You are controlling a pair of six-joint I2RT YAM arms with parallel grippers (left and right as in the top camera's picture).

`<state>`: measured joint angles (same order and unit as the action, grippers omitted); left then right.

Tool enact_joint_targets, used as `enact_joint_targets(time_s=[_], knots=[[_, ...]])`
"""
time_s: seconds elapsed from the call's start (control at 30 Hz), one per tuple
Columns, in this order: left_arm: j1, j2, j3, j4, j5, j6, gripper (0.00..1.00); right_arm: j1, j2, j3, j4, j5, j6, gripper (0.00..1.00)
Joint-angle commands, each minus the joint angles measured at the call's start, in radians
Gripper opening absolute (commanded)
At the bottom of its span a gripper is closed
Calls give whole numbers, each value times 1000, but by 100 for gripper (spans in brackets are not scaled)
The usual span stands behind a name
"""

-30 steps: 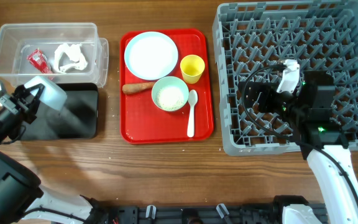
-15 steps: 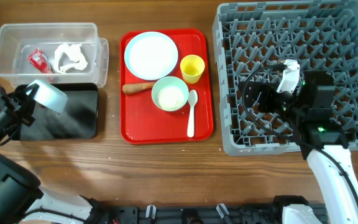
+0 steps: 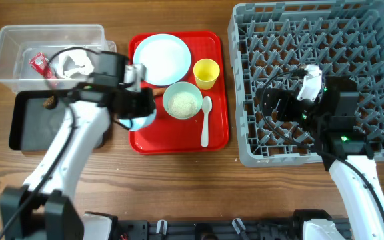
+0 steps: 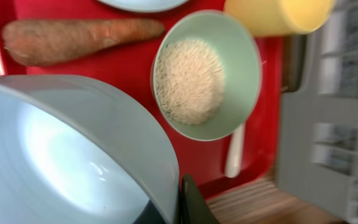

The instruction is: Sort waste into correct bins and load items into the dishwasher rack

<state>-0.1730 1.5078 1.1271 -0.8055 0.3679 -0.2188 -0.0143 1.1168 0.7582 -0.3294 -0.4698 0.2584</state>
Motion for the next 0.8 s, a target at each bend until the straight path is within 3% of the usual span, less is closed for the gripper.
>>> enact_joint_targets(time_s=[0.0, 0.17, 0.23, 0.33, 0.43, 0.47, 0.5, 0.63, 0.7, 0.77], knots=[[-142, 120, -2, 0, -135, 21, 4, 0, 6, 14, -5, 10, 4, 100], [-224, 274, -2, 12, -203, 21, 7, 0, 6, 14, -5, 10, 4, 100], [-232, 296, -2, 11, -206, 21, 21, 0, 6, 14, -5, 10, 4, 100], [-232, 290, 2, 11, -206, 21, 34, 0, 6, 14, -5, 10, 4, 100], [-242, 263, 53, -34, -229, 26, 44, 0, 6, 14, -5, 10, 4, 100], [-270, 243, 91, -64, -299, 32, 45, 0, 6, 14, -5, 10, 4, 100], [-300, 229, 113, -70, -346, 64, 47, 0, 6, 14, -5, 10, 5, 100], [-430, 218, 122, 32, -373, 289, 69, 0, 6, 14, -5, 10, 6, 100], [-488, 254, 122, 98, -375, 391, 71, 0, 6, 14, -5, 10, 6, 100], [-510, 301, 122, 145, -389, 420, 68, 0, 6, 14, -8, 10, 6, 100]])
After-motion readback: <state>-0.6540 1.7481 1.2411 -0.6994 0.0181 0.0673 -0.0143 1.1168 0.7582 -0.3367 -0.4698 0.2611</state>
